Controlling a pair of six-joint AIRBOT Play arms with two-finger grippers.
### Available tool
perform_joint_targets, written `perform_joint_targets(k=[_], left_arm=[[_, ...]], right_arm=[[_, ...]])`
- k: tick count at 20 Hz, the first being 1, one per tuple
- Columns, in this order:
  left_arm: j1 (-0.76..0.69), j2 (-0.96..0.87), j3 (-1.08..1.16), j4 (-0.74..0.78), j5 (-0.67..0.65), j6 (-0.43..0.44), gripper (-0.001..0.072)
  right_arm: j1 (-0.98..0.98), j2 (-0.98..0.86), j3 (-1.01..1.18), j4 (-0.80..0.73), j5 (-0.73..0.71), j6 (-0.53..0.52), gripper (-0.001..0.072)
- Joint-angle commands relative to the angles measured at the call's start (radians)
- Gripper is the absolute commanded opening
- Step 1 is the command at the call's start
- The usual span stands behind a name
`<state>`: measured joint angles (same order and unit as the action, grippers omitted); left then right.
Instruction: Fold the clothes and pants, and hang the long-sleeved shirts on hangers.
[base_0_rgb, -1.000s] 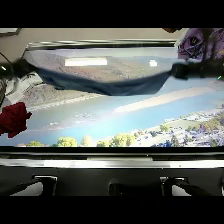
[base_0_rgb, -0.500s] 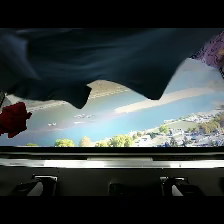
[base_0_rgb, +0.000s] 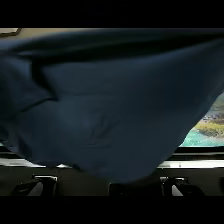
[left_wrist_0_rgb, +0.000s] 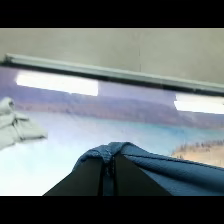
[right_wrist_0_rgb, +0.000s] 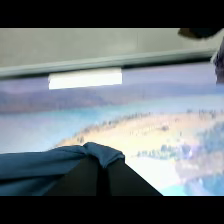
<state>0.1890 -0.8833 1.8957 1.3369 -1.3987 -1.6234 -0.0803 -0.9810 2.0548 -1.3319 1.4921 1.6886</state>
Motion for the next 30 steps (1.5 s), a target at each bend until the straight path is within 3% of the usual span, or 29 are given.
perform_joint_targets(k=[1, 5, 7, 10, 16, 18, 23, 30], left_arm=[[-0.021, -0.161, -0.077, -0.079, -0.062, 0.035, 0.0016], [-0.074, -0.474, -0.143, -0.076, -0.024, 0.083, 0.0017], [-0.095, -0.652, -0.143, -0.077, 0.074, 0.083, 0.0016], [-0.116, -0.877, -0.113, -0.08, 0.269, 0.083, 0.0017], [-0.115, -1.142, 0.198, -0.08, 0.384, 0.162, 0.0017], [-0.108, -1.131, 0.198, -0.08, 0.438, 0.161, 0.0016], [-0.101, -1.114, 0.193, -0.081, 0.428, 0.161, 0.0017], [-0.101, -1.116, 0.151, -0.08, 0.129, 0.139, 0.0017]], right_arm=[[0.001, -0.204, -0.019, -0.016, 0.162, 0.015, 0.0028], [0.001, -0.504, -0.092, -0.016, 0.114, -0.017, 0.0028], [0.001, -0.661, -0.097, -0.016, 0.055, -0.032, 0.0028], [0.001, -0.856, -0.097, -0.02, -0.152, -0.078, 0.0028], [-0.003, -0.961, -0.091, -0.051, -0.407, -0.088, 0.0028], [-0.003, -0.958, -0.047, -0.09, -0.41, -0.088, 0.0028], [-0.003, -0.914, -0.029, -0.09, -0.393, -0.087, 0.0028], [-0.003, -0.967, -0.035, -0.09, -0.08, -0.071, 0.0029]])
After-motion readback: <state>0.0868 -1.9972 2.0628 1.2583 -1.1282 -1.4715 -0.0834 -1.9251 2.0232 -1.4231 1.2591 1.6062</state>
